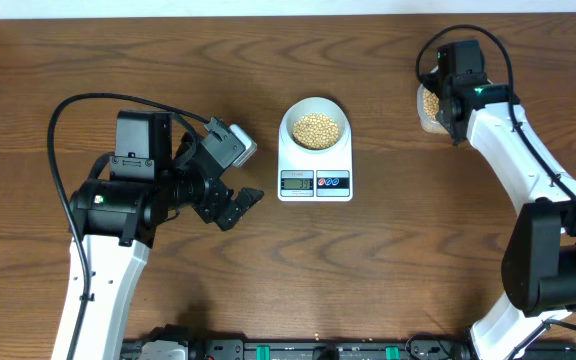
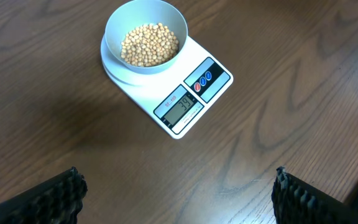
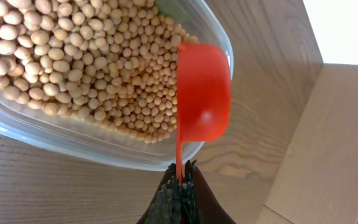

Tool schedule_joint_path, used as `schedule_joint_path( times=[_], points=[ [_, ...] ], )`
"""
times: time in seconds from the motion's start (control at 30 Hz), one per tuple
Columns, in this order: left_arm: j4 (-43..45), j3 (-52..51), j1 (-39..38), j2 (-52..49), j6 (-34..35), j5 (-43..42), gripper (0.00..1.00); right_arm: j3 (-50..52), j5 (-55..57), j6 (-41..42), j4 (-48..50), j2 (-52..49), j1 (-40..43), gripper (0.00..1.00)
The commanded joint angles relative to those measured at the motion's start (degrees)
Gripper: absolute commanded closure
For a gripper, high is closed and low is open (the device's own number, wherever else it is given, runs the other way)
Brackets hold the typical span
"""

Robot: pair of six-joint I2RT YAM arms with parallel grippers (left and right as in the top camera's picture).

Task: Scoop item into bowl and weigh 50g on scale
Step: 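Lower the red scoop into the soybean tub with the right gripper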

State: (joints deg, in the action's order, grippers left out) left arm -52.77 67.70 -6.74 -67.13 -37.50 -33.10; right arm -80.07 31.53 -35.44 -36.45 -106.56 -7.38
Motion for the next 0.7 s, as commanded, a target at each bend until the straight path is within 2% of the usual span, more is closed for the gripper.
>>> schedule_joint_path(
  times=[0.0, 0.5, 0.67],
  points=[
    [-0.3, 1.8, 0.3, -0.1, 0.2, -1.0, 0.02, 0.4, 0.7, -0.6, 0.7, -0.5, -0.2, 0.99],
    [-0.3, 1.8, 0.3, -0.1, 0.3, -1.0, 0.02, 0.5, 4.6, -0.6, 1.8, -3.9, 0.0, 0.99],
    [-0.3, 1.8, 0.3, -0.1, 0.2, -1.0, 0.02, 0.5, 0.7, 2.4, -1.4, -3.9, -0.2, 0.99]
  ],
)
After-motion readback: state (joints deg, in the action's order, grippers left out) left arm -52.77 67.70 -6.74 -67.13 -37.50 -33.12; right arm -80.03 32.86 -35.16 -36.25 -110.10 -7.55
